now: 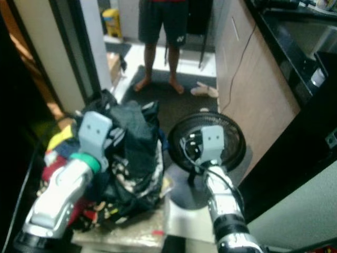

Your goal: Clothes washing

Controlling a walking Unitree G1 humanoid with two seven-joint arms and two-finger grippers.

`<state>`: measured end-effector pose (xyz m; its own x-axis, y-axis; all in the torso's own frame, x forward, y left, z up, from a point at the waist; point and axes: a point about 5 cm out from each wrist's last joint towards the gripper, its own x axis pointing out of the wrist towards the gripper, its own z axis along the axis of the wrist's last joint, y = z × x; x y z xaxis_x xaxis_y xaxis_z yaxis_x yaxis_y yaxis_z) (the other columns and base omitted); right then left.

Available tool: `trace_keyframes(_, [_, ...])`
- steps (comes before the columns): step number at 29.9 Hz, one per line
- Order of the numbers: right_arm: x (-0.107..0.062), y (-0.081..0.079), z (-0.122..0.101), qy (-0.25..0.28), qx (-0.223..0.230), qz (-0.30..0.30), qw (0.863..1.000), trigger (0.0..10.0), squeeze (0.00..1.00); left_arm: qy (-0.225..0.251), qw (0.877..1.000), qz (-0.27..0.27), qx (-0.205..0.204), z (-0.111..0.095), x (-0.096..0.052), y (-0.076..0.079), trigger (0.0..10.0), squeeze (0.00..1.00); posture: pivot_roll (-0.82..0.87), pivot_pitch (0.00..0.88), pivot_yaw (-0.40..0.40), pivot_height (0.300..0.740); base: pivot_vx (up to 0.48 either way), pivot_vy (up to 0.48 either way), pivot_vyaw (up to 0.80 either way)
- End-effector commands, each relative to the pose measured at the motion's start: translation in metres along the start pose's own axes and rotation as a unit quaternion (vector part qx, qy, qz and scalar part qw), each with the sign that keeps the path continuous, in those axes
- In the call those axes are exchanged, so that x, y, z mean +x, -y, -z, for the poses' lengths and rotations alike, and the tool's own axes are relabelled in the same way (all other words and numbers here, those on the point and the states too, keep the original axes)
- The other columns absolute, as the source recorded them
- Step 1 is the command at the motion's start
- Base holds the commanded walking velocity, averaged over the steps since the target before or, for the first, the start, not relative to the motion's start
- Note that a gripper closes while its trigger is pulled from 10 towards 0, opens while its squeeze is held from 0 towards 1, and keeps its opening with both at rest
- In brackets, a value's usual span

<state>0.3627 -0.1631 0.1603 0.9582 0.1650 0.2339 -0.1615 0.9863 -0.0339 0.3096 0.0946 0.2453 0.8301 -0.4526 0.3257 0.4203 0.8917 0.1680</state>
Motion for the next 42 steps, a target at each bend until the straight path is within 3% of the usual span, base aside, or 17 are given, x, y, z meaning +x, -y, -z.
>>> trace_keyframes(1, [0.001, -0.001, -0.003, 0.005, 0.009, -0.003, 1.0, 10.0, 0.0, 0.006, 1.0, 0.005, -0.011, -0.003, -0.002, 0.001, 10.0, 0.0, 0.03, 0.121, 0.031, 0.74, 0.0, 0.0, 0.0])
trace_keyframes(4, [0.006, -0.011, -0.031, 0.056, 0.028, -0.053, 0.997, 10.0, 0.0, 0.057, 0.997, 0.048, -0.037, -0.032, 0.002, 0.012, 10.0, 0.0, 0.03, 0.121, 0.033, 0.74, 0.0, 0.0, 0.0])
trace_keyframes(6, [0.006, -0.011, -0.031, 0.056, 0.028, -0.053, 0.997, 10.0, 0.0, 0.057, 0.997, 0.048, -0.037, -0.032, 0.002, 0.012, 10.0, 0.0, 0.03, 0.121, 0.033, 0.74, 0.0, 0.0, 0.0])
trace_keyframes(9, [0.003, -0.022, -0.045, 0.073, 0.007, -0.133, 0.988, 10.0, 0.0, 0.053, 0.996, 0.072, -0.028, -0.033, 0.0, 0.019, 10.0, 0.0, 0.03, 0.12, 0.033, 0.74, 0.0, 0.0, 0.0])
trace_keyframes(13, [-0.019, -0.029, -0.027, 0.004, -0.005, -0.268, 0.963, 10.0, 0.0, 0.028, 0.996, 0.077, -0.022, -0.021, -0.002, 0.024, 10.0, 0.0, 0.02, 0.122, 0.029, 0.74, 0.0, 0.0, 0.0])
trace_keyframes(17, [-0.029, -0.03, -0.024, -0.015, 0.017, -0.307, 0.951, 10.0, 0.0, 0.026, 0.996, 0.077, -0.022, -0.02, -0.003, 0.025, 10.0, 0.0, 0.03, 0.123, 0.026, 0.74, 0.0, 0.0, 0.0])
trace_keyframes(18, [-0.037, -0.031, -0.024, -0.026, 0.036, -0.338, 0.94, 10.0, 0.79, 0.024, 0.997, 0.076, -0.021, -0.02, -0.004, 0.025, 10.0, 0.0, 0.03, 0.124, 0.027, 0.74, 0.0, 0.0, 0.0])
trace_keyframes(19, [-0.037, -0.031, -0.024, -0.026, 0.036, -0.338, 0.94, 10.0, 0.79, 0.024, 0.997, 0.076, -0.021, -0.02, -0.004, 0.025, 10.0, 0.0, 0.03, 0.124, 0.027, 0.74, 0.0, 0.0, 0.0])
trace_keyframes(20, [-0.04, -0.035, -0.024, -0.033, 0.042, -0.363, 0.93, 10.0, 1.0, 0.022, 0.997, 0.073, -0.021, -0.02, -0.003, 0.023, 10.0, 0.0, 0.03, 0.124, 0.028, 0.74, 0.0, 0.0, 0.0])
trace_keyframes(27, [-0.04, -0.045, -0.023, -0.044, 0.034, -0.4, 0.915, 10.0, 1.0, 0.02, 0.997, 0.07, -0.022, -0.02, -0.002, 0.022, 10.0, 0.0, 0.03, 0.121, 0.028, 0.74, 0.0, 0.0, 0.0])
trace_keyframes(30, [-0.044, -0.05, -0.013, -0.068, 0.0, -0.42, 0.905, 10.0, 1.0, 0.019, 0.997, 0.068, -0.022, -0.021, -0.002, 0.021, 10.0, 0.0, 0.04, 0.12, 0.024, 0.74, 0.0, 0.0, 0.0])
trace_keyframes(31, [-0.047, -0.052, -0.003, -0.087, -0.028, -0.426, 0.9, 10.0, 0.82, 0.017, 0.998, 0.065, -0.023, -0.021, -0.002, 0.02, 10.0, 0.0, 0.04, 0.121, 0.021, 0.74, 0.0, 0.0, 0.0])
trace_keyframes(32, [-0.047, -0.052, -0.003, -0.087, -0.028, -0.426, 0.9, 10.0, 0.82, 0.017, 0.998, 0.065, -0.023, -0.021, -0.002, 0.02, 10.0, 0.0, 0.04, 0.121, 0.021, 0.74, 0.0, 0.0, 0.0])
trace_keyframes(33, [-0.047, -0.05, 0.007, -0.103, -0.044, -0.413, 0.904, 10.0, 0.0, 0.013, 0.998, 0.059, -0.022, -0.02, -0.002, 0.019, 10.0, 0.0, 0.04, 0.122, 0.02, 0.74, 0.0, 0.0, 0.0])
trace_keyframes(34, [-0.047, -0.05, 0.007, -0.103, -0.044, -0.413, 0.904, 10.0, 0.0, 0.013, 0.998, 0.059, -0.022, -0.02, -0.002, 0.019, 10.0, 0.0, 0.04, 0.122, 0.02, 0.74, 0.0, 0.0, 0.0])
trace_keyframes(37, [-0.034, -0.042, 0.019, -0.118, -0.044, -0.337, 0.933, 10.0, 0.0, -0.016, 0.999, 0.032, -0.017, -0.002, 0.003, 0.012, 10.0, 0.0, 0.05, 0.146, 0.019, 0.74, 0.0, 0.0, 0.0])
trace_keyframes(42, [-0.029, -0.049, 0.019, -0.12, -0.037, -0.342, 0.931, 10.0, 0.0, -0.036, 0.999, 0.013, -0.011, 0.01, 0.008, 0.006, 10.0, 0.0, 0.05, 0.169, 0.018, 0.74, 0.0, 0.0, 0.0])
